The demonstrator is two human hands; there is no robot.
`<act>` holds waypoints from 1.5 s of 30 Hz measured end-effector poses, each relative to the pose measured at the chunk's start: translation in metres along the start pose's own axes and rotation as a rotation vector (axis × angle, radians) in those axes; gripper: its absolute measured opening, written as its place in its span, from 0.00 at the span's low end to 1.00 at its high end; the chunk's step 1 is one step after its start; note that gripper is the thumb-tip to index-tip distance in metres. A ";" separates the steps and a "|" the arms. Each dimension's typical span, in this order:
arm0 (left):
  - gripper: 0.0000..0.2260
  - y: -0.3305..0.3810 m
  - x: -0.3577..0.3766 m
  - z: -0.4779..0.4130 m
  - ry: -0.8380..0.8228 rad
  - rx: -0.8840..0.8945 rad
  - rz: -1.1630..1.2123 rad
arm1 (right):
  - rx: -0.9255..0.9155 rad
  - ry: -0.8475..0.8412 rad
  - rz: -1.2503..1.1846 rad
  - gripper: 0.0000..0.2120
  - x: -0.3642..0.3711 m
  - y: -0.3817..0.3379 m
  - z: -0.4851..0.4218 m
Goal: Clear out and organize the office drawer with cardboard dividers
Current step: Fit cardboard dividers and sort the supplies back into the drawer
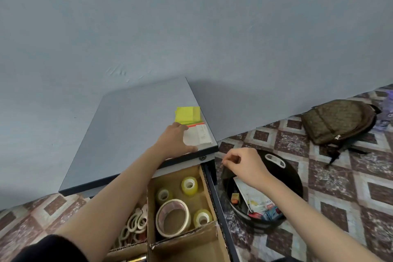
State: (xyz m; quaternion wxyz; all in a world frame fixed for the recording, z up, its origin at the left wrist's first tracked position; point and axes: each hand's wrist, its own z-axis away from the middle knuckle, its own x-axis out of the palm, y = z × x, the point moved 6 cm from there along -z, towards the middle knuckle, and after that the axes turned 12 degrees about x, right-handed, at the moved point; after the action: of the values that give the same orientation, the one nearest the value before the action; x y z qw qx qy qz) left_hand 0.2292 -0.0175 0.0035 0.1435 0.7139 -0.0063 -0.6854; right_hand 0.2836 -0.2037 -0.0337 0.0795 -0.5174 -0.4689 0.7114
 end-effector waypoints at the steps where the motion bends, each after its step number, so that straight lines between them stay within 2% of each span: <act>1: 0.35 -0.003 0.002 -0.001 -0.016 -0.010 0.012 | -0.005 -0.004 0.003 0.05 -0.003 0.001 -0.003; 4: 0.35 -0.011 0.006 -0.004 -0.017 -0.003 0.046 | -0.012 -0.009 0.006 0.05 -0.006 0.005 -0.011; 21: 0.24 -0.012 0.010 -0.001 -0.005 0.007 0.032 | 0.058 -0.069 -0.005 0.04 0.021 0.023 -0.013; 30: 0.27 -0.021 0.010 0.007 -0.031 0.006 0.086 | -0.023 -0.026 0.020 0.04 0.009 0.004 -0.028; 33: 0.33 -0.027 0.009 0.013 -0.011 0.013 0.109 | -0.093 0.002 0.086 0.10 0.005 -0.019 -0.043; 35: 0.36 -0.030 0.008 0.018 0.021 0.008 0.131 | -0.159 -0.021 0.168 0.18 0.005 -0.039 -0.055; 40: 0.37 -0.036 0.004 0.029 0.051 0.025 0.165 | -0.245 -0.200 0.419 0.32 0.023 -0.079 -0.083; 45: 0.35 -0.032 0.003 0.026 0.052 0.048 0.144 | -0.172 -0.364 0.584 0.33 0.029 -0.081 -0.099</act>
State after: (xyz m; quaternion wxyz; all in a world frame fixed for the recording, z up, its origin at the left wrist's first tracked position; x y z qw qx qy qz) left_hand 0.1984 0.0073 -0.0071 0.1757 0.7323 -0.0704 -0.6542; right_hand 0.3209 -0.0839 0.0049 -0.2559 -0.4994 -0.3657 0.7426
